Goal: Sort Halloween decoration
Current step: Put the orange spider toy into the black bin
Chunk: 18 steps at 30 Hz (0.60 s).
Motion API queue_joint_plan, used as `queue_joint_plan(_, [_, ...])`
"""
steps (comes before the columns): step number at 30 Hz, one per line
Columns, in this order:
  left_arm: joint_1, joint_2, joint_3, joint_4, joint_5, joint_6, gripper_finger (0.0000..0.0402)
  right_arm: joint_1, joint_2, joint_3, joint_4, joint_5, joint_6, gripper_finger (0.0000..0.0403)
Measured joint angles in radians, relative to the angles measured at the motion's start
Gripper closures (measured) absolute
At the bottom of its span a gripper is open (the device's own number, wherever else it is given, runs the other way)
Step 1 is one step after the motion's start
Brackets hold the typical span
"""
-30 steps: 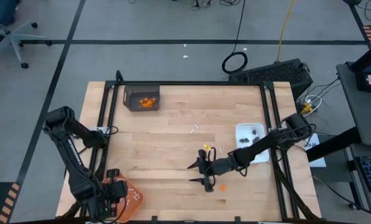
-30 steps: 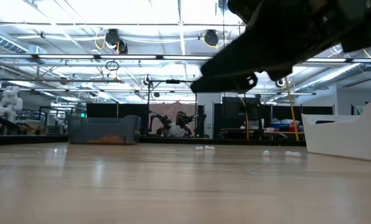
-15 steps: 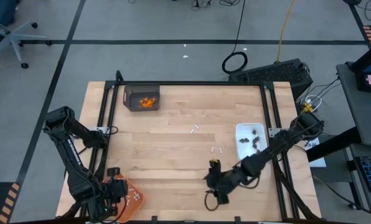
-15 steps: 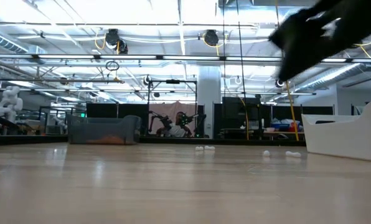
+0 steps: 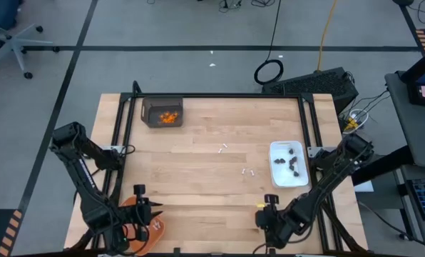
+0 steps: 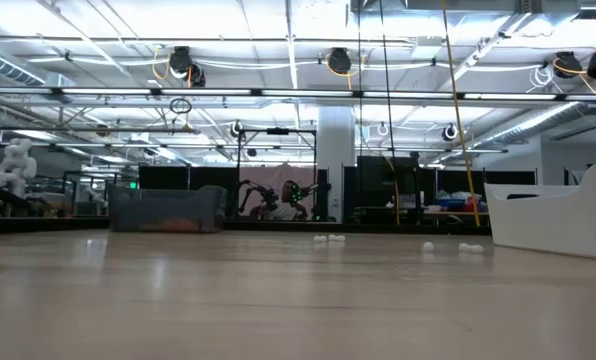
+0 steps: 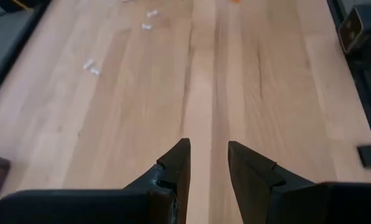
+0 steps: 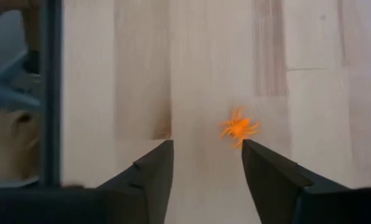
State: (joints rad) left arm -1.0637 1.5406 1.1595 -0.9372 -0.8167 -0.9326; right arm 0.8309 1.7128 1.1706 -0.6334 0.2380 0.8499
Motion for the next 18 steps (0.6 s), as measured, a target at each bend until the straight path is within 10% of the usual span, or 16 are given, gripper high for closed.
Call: queue_joint_plan(18, [0.147, 0.0, 0.0, 0.118, -0.053, 0.164, 0.0295, -0.018, 0.161, 0.0, -0.037, 0.087, -0.045, 0.0268])
